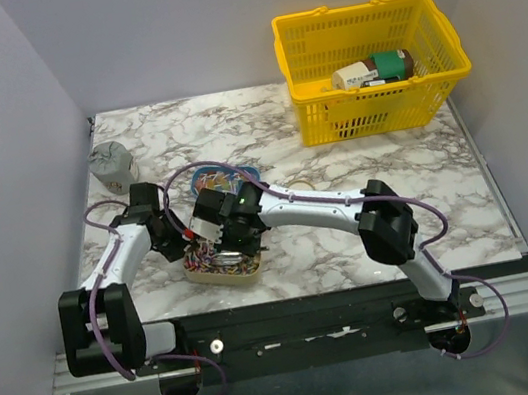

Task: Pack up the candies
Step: Scoop the fake candies from the storage box.

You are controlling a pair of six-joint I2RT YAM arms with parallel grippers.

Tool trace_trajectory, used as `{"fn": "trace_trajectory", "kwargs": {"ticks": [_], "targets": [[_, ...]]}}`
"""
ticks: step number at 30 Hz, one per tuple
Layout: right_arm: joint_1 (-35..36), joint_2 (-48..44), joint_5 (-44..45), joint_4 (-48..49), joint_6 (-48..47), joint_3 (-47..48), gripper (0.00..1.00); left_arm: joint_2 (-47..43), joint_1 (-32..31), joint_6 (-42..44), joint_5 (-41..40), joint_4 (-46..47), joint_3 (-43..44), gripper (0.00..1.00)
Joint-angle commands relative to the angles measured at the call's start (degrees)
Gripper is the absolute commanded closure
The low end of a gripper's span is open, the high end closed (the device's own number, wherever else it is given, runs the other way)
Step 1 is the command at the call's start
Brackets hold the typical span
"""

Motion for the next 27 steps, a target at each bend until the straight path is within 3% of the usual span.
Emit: {"fn": "trace_trajectory", "kwargs": {"ticks": [1, 15, 27], "targets": [[0.3, 0.5, 0.1, 7.8, 1.6, -3.5, 0.99, -4.0, -0.9, 0.5, -1.3, -6.0, -0.5, 0.51], [0.3, -5.8, 4.7, 19.0, 3.7, -17.0, 0.99, -7.9, -0.9, 0.5, -2.2, -7.3, 0.5, 0.47], [0.3, -10.5, 2.1, 12.2, 3.9, -16.6, 0.99, -10.9, -0.8, 1.2, -6.6, -7.9, 3.8, 0.45]]}}
